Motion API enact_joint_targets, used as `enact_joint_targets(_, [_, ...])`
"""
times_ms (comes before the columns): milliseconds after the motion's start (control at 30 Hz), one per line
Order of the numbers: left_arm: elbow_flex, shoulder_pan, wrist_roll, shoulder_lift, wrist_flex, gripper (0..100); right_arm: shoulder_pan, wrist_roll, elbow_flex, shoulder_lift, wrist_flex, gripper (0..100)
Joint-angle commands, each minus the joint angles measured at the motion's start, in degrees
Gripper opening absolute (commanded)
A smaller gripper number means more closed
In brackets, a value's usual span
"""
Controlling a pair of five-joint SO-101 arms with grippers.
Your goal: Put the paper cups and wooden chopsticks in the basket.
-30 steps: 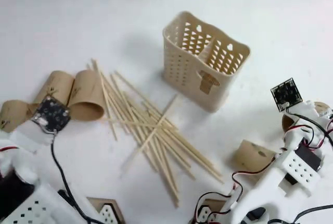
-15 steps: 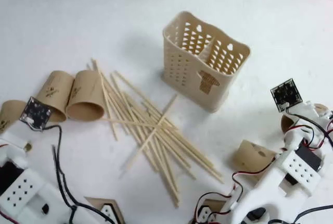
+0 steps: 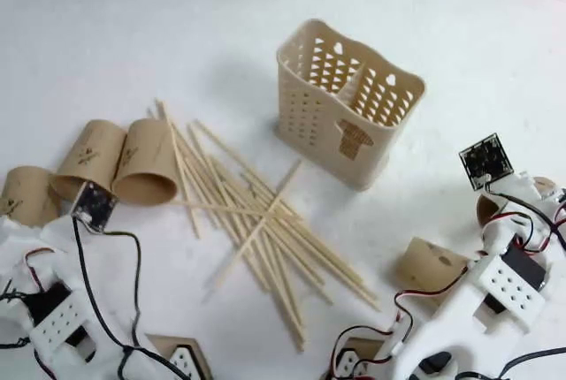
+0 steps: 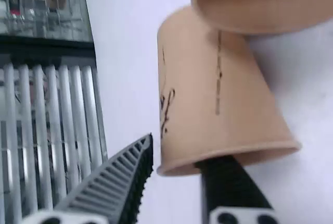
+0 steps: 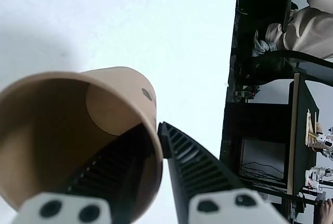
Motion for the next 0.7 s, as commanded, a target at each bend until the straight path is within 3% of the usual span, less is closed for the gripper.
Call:
enact_joint_targets(0, [-0.35,3.74,-3.34,-0.04,-2.02,7,0.22,-0.18,-1.32,-1.19,0.31,2.0])
enact_joint_targets(233, [-0.35,4.53,0.62,-0.04,-1.49,2,0.22,-0.18,-1.32,-1.19,0.31,2.0])
enact_joint_targets(333, [-2.11,4.09,0.88,-0.04,3.16,2,0.22,-0.18,-1.32,-1.19,0.31,2.0])
enact_joint_targets(433, [-9.14,3.03,1.85,-0.04,15.82,2,0.22,-0.18,-1.32,-1.19,0.31,2.0])
enact_joint_targets(667, [-37.01,6.37,13.27,-0.04,56.00,2,0.13,-0.62,-1.32,-1.19,0.31,2.0])
